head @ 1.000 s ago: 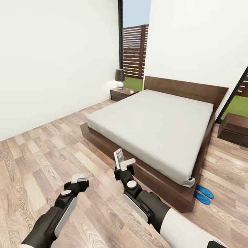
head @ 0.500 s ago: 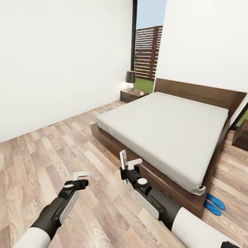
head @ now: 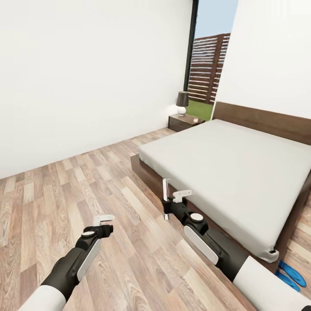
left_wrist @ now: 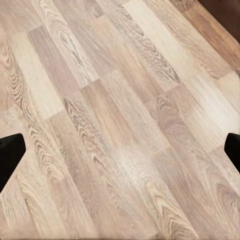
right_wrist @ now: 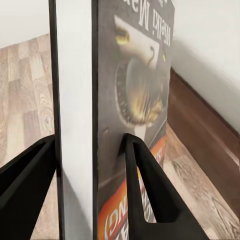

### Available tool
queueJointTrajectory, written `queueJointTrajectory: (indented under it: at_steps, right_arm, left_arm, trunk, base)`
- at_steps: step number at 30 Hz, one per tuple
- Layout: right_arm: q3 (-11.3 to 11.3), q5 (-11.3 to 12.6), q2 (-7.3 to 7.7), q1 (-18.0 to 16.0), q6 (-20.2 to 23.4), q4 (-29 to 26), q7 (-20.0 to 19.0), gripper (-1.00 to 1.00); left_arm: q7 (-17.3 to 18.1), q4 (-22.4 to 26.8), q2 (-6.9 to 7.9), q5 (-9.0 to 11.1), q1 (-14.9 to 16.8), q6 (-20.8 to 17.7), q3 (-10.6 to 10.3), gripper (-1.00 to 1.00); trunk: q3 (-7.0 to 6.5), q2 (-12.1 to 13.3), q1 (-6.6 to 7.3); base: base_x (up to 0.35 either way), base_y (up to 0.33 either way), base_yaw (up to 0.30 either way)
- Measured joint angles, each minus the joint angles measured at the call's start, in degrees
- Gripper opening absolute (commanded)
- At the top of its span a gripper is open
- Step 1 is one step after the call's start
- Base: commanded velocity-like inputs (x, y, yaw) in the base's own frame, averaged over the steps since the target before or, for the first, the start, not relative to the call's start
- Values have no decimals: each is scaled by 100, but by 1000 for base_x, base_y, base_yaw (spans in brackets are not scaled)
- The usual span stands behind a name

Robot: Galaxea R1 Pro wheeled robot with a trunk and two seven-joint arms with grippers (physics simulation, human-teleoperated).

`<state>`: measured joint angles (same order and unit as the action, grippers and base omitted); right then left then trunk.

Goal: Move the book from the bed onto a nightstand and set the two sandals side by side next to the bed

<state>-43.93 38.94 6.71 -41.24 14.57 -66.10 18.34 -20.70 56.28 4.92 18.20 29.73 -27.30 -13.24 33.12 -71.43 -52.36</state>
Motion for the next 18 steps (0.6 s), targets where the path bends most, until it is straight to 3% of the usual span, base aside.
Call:
queueJointTrajectory:
  at_steps: [7,9,17,18]
  right_arm:
    - [40,19,-2,1,48,279,-547,-100]
    - [54,16,-16,1,40,889,-835,-100]
    - [86,54,-37,1,174,1275,-946,-100]
    - [173,76,-67,2,317,1452,-964,-100]
  left_arm:
    - [0,-14,-14,4,0,2,-6,100]
    - [2,-16,-17,8,0,2,-9,100]
    - [9,-19,-22,25,0,7,-10,100]
    - [12,-82,-27,30,6,8,-14,100]
  trunk:
    - [-146,281,154]
    - [-187,361,198]
    - [-361,682,373]
    - [-384,723,395]
  base:
    - [0,0,271]
    - [0,0,271]
    - [0,0,261]
    - [0,0,223]
